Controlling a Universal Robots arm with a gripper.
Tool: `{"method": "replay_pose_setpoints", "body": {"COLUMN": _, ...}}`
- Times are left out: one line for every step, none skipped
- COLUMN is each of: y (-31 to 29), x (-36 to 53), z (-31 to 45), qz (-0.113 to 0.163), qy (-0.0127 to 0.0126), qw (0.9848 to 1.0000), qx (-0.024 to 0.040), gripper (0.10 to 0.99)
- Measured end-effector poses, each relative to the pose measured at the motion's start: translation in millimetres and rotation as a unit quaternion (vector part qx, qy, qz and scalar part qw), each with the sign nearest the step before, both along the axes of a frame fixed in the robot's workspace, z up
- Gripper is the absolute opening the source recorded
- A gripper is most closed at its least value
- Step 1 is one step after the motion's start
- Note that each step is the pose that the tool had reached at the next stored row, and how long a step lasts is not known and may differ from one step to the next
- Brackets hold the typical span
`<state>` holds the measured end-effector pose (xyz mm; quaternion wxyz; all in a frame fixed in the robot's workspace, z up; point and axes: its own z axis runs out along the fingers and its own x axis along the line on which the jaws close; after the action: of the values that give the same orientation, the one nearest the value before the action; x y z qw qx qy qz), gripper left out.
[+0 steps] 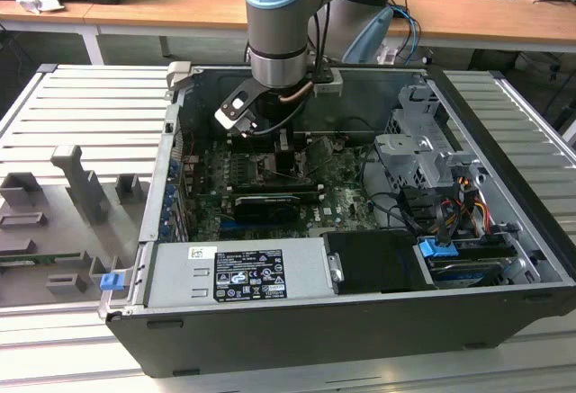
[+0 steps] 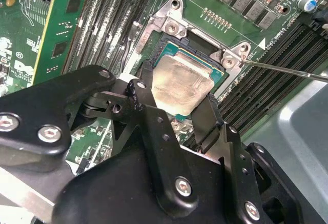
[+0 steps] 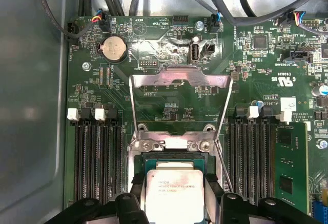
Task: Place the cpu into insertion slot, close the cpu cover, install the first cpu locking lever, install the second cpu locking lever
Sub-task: 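Place the cpu into insertion slot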
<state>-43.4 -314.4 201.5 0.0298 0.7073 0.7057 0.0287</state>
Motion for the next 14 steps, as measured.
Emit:
{"method": "replay_pose_setpoints", "body": {"y": 0.0, "x": 0.0, "z": -0.6, "qz": 0.0, "qy": 0.0, "qw": 1.0, "qx": 0.0, "gripper": 0.541}}
{"method": "replay_pose_setpoints", "body": {"y": 0.0, "x": 0.0, "z": -1.3, "qz": 0.0, "qy": 0.0, "qw": 1.0, "qx": -0.0001, "gripper": 0.541}}
{"method": "replay_pose_setpoints", "body": {"y": 0.0, "x": 0.1, "z": -1.9, "qz": 0.0, "qy": 0.0, "qw": 1.0, "qx": -0.0001, "gripper": 0.541}}
{"method": "replay_pose_setpoints", "body": {"y": 0.0, "x": 0.1, "z": -2.2, "qz": 0.0, "qy": 0.0001, "qw": 1.0, "qx": -0.0002, "gripper": 0.541}}
{"method": "replay_pose_setpoints", "body": {"y": 0.0, "x": 0.1, "z": -2.5, "qz": 0.0, "qy": 0.0001, "qw": 1.0, "qx": -0.0004, "gripper": 0.541}}
{"method": "replay_pose_setpoints", "body": {"y": 0.0, "x": 0.1, "z": -2.5, "qz": 0.0, "qy": 0.0001, "qw": 1.0, "qx": -0.0004, "gripper": 0.541}}
{"method": "replay_pose_setpoints", "body": {"y": 0.1, "x": 0.1, "z": -2.6, "qz": 0.0, "qy": 0.0, "qw": 1.0, "qx": -0.0004, "gripper": 0.541}}
{"method": "replay_pose_setpoints", "body": {"y": 0.1, "x": 0.1, "z": -2.6, "qz": 0.0, "qy": 0.0, "qw": 1.0, "qx": -0.0003, "gripper": 0.541}}
{"method": "replay_pose_setpoints", "body": {"y": 0.1, "x": 0.1, "z": -2.6, "qz": 0.0, "qy": 0.0, "qw": 1.0, "qx": -0.0004, "gripper": 0.541}}
{"method": "replay_pose_setpoints", "body": {"y": 0.2, "x": 0.1, "z": -2.7, "qz": 0.0, "qy": -0.0001, "qw": 1.0, "qx": -0.0003, "gripper": 0.541}}
{"method": "replay_pose_setpoints", "body": {"y": 0.2, "x": 0.1, "z": -2.7, "qz": 0.0, "qy": -0.0001, "qw": 1.0, "qx": -0.0004, "gripper": 0.553}}
{"method": "replay_pose_setpoints", "body": {"y": 0.2, "x": 0.1, "z": -2.7, "qz": 0.0, "qy": -0.0001, "qw": 1.0, "qx": -0.0004, "gripper": 0.553}}
{"method": "replay_pose_setpoints", "body": {"y": 0.1, "x": 0.1, "z": -2.7, "qz": 0.0, "qy": 0.0, "qw": 1.0, "qx": -0.0005, "gripper": 0.616}}
{"method": "replay_pose_setpoints", "body": {"y": 0.1, "x": 0.1, "z": -2.6, "qz": 0.0, "qy": 0.0, "qw": 1.0, "qx": -0.0005, "gripper": 0.616}}
